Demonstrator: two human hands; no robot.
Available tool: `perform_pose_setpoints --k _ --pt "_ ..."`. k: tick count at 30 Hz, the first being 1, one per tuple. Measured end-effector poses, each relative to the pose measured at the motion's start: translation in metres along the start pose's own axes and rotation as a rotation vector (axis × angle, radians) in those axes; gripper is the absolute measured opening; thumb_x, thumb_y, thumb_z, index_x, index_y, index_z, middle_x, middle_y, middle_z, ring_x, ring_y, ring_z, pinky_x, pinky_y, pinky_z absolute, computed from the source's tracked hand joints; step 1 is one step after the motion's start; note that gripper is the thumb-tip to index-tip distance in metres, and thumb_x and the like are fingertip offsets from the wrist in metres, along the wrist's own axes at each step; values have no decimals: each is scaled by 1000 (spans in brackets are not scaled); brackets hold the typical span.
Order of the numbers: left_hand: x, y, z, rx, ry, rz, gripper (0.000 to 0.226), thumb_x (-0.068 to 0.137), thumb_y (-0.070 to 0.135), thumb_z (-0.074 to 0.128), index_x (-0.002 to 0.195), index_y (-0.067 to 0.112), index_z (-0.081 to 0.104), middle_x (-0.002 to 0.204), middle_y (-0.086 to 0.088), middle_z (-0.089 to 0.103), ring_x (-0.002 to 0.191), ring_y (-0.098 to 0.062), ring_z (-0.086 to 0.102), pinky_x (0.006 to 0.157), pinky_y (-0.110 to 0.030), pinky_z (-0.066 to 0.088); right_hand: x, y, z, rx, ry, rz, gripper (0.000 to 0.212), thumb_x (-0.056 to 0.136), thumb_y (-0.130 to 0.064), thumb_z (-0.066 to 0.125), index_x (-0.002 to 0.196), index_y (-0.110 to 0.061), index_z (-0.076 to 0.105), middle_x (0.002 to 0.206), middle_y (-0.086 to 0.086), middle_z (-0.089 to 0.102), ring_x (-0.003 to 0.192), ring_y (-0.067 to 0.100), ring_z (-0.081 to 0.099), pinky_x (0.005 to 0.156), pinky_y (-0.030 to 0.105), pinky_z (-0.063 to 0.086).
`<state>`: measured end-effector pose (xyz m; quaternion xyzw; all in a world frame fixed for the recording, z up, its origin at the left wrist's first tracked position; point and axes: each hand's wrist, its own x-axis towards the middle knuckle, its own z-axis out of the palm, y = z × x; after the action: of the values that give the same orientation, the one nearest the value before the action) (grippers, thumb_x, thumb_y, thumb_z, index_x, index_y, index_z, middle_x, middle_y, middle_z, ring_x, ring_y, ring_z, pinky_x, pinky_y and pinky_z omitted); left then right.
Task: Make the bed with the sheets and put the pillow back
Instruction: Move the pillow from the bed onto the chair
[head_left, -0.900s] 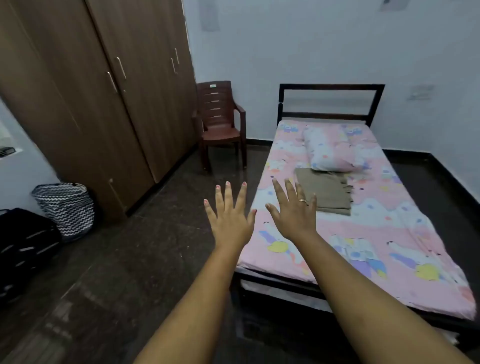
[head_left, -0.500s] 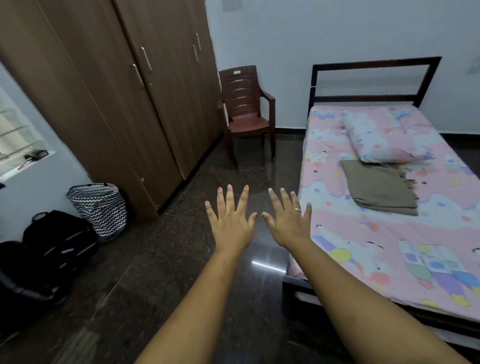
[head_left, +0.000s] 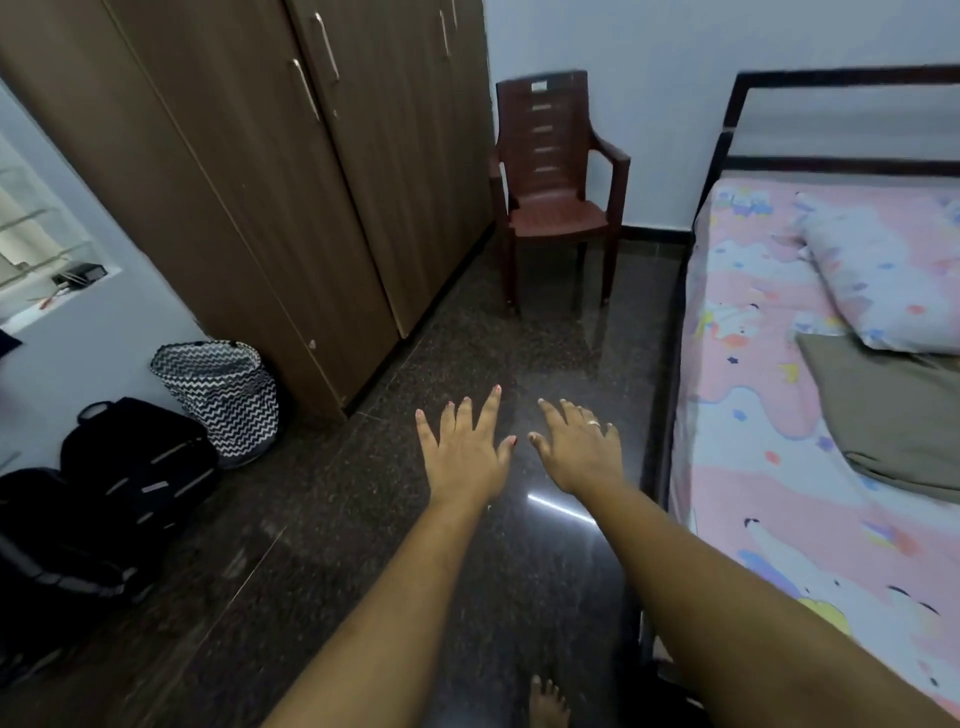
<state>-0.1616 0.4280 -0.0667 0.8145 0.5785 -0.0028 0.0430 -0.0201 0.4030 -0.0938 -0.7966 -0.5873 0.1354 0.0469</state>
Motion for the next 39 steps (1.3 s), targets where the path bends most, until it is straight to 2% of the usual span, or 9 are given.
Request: perform_pose_setpoints --k 2,5,9,16,20,24,30,33,39 --pt "42 -8 -4 -25 -91 -6 60 97 52 31 151 32 13 149 -4 36 138 -24 31 114 -53 6 41 -1 -5 -18 -84 -23 55 99 -52 30 146 -25 28 147 5 38 135 27 35 103 48 33" --pt "101 -15 -13 -44 -276 -10 48 98 47 35 138 22 43 136 -7 51 126 -25 46 106 -45 28 97 -1 -16 -45 -294 -59 48 98 -49 35 135 -19 45 137 9 50 125 28 47 99 43 41" --pt "159 -14 -10 -47 -362 -44 41 96 42 45 130 20 52 130 -8 55 119 -26 52 96 -40 39 153 4 -20 -112 -422 -88 46 98 -44 41 135 -17 48 137 10 50 125 28 47 103 42 40" --pt "294 25 5 -9 -398 136 45 97 37 43 139 21 42 139 -7 47 127 -27 43 103 -43 35 265 57 -40 -106 -348 54 52 97 -49 39 144 -26 34 148 5 38 135 28 36 106 47 34" --pt "395 49 13 39 -360 277 58 96 39 44 149 24 25 149 -2 35 137 -25 29 111 -47 26 343 92 -59 -113 -306 145 56 97 -49 39 148 -27 28 154 2 28 140 28 27 108 50 27" --pt "494 78 7 85 -319 417 67 95 38 47 151 27 12 154 -1 24 143 -24 16 113 -47 19 418 125 -85 -95 -304 238 57 98 -49 38 149 -27 26 155 1 23 141 27 25 108 50 26" --pt "606 142 9 85 -340 547 72 95 39 50 152 29 6 156 -3 19 145 -25 9 116 -50 14 495 176 -95 -80 -224 343 60 98 -50 36 151 -35 13 160 -5 0 147 23 6 113 54 13" --pt "651 185 18 101 -357 637 72 95 39 50 151 30 7 156 -4 18 146 -25 7 116 -50 13 524 214 -96 -50 -235 433 61 98 -50 37 151 -36 11 160 -6 -4 147 23 2 113 56 6" --pt "752 282 42 124 -374 692 74 93 40 52 151 33 6 157 -1 15 146 -23 4 115 -51 11 613 314 -123 -2 -252 517 61 98 -49 36 151 -36 10 160 -5 -4 147 23 4 114 55 12"
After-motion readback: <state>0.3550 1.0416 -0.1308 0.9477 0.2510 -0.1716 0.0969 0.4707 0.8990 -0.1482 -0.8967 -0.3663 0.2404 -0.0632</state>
